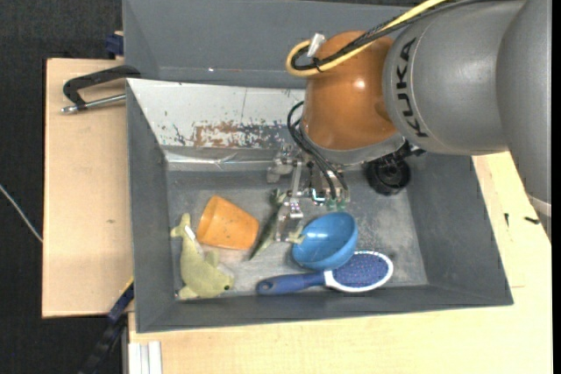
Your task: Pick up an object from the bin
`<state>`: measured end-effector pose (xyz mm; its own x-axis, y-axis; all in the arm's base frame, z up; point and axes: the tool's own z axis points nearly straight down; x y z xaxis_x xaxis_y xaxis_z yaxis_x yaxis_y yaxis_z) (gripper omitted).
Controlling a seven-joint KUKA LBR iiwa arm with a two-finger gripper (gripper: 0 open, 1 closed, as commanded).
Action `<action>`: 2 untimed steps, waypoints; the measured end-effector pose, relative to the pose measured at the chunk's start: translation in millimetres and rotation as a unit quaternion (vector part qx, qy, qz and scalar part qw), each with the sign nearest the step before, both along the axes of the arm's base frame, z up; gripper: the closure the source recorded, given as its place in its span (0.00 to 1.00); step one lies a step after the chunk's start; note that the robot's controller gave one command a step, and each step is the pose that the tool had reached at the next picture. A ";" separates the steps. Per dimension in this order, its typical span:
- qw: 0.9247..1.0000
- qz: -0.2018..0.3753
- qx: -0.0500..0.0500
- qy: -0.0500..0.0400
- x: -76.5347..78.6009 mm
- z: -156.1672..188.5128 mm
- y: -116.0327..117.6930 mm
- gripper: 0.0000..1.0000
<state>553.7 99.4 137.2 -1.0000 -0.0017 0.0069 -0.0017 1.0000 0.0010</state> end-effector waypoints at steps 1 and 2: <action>0.990 0.138 0.003 -0.013 -26.4 -61.3 -68.5 0.00; 0.990 0.143 0.000 -0.009 -32.2 -34.2 -107.3 0.00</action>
Offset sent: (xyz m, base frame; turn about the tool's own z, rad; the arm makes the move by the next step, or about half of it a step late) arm -0.0324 -0.0727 -0.0672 -0.2816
